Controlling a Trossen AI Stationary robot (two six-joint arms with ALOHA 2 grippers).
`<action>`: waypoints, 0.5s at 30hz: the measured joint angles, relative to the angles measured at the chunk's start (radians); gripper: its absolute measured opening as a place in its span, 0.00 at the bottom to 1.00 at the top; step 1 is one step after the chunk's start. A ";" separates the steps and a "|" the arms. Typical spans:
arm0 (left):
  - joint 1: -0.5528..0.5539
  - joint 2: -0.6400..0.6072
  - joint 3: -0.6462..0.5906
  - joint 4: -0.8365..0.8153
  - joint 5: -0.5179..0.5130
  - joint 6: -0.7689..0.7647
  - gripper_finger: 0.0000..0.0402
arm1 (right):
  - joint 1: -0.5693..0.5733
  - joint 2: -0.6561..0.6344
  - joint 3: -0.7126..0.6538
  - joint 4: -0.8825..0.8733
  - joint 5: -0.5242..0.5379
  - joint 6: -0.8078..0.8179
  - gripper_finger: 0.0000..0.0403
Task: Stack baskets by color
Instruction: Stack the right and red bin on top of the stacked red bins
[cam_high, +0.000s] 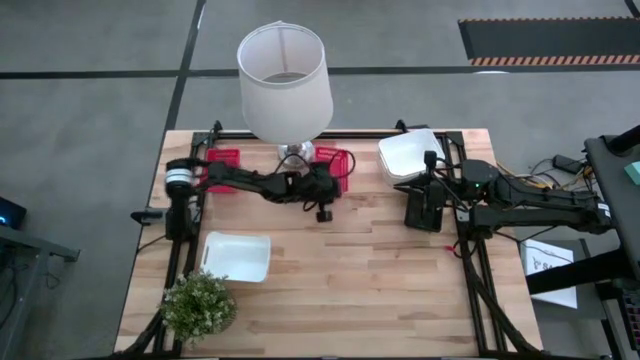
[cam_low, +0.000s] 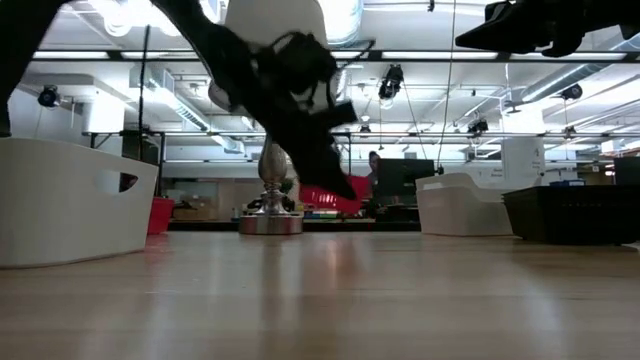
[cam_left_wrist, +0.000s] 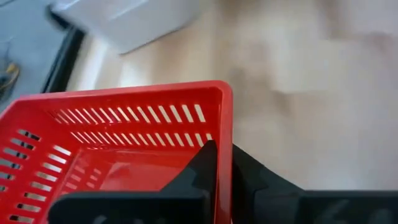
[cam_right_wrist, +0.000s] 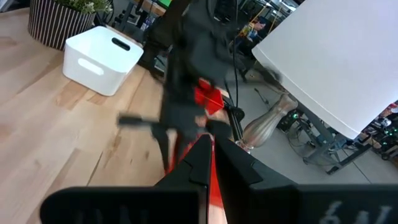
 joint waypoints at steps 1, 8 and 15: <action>-0.016 -0.034 -0.002 -0.059 0.002 0.024 0.01 | 0.000 0.000 0.000 -0.002 0.000 0.000 0.03; -0.116 -0.274 -0.038 -0.356 -0.037 0.058 0.01 | 0.000 0.000 0.000 -0.009 0.004 0.000 0.03; -0.199 -0.513 -0.165 -0.454 -0.058 -0.008 0.00 | 0.000 0.000 0.000 -0.010 0.004 0.009 0.03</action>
